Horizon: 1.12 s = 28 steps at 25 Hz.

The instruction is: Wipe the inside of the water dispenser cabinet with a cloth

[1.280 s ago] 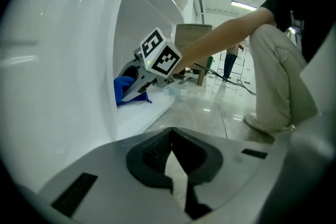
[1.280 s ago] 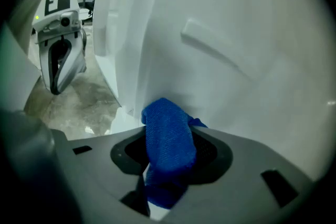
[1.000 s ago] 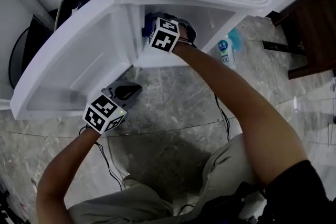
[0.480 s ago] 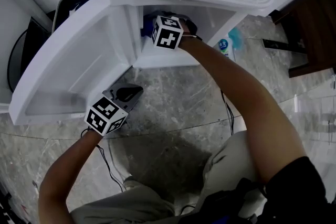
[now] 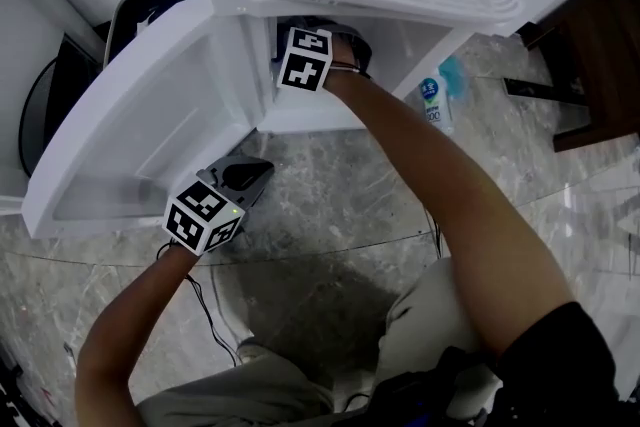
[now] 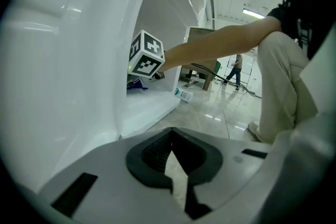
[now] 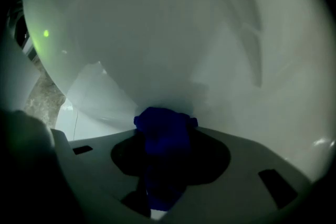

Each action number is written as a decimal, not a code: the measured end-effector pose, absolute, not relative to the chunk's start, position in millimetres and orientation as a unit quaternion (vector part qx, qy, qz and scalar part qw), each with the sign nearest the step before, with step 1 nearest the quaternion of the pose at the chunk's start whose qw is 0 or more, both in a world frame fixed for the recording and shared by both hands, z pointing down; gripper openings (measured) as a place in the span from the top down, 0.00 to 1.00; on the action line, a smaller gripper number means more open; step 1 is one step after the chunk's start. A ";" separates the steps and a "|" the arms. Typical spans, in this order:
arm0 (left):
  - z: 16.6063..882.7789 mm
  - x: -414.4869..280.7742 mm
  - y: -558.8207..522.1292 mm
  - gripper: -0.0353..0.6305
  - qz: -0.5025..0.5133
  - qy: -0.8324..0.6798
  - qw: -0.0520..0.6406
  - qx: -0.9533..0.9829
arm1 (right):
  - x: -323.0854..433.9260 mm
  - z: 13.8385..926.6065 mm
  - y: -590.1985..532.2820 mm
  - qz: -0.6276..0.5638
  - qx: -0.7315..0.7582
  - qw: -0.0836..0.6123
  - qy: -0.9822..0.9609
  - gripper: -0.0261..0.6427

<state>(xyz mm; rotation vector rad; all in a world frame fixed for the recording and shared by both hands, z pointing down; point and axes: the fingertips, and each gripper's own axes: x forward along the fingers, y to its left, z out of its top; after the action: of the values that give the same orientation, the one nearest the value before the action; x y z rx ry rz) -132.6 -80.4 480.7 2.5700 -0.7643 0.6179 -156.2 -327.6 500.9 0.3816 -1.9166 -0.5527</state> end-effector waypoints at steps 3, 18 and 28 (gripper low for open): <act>480.7 -134.3 -78.4 0.94 0.225 -0.275 0.194 0.914 | -154.0 499.6 -322.9 -0.227 0.163 0.511 -0.813 0.75; 451.2 -107.4 -83.6 0.94 0.222 -0.261 0.155 0.926 | -134.1 293.3 -329.7 -0.163 0.378 0.113 -0.904 0.75; 454.2 -108.8 -75.6 0.94 0.221 -0.262 0.163 0.925 | -136.8 250.5 -320.3 -0.126 0.438 -0.064 -0.888 0.75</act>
<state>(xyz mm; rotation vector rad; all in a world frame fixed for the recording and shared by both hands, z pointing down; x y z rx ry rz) -108.8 -75.6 454.2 2.6384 -0.7475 0.6315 -136.8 -320.3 250.5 1.4354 -2.9084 -0.4127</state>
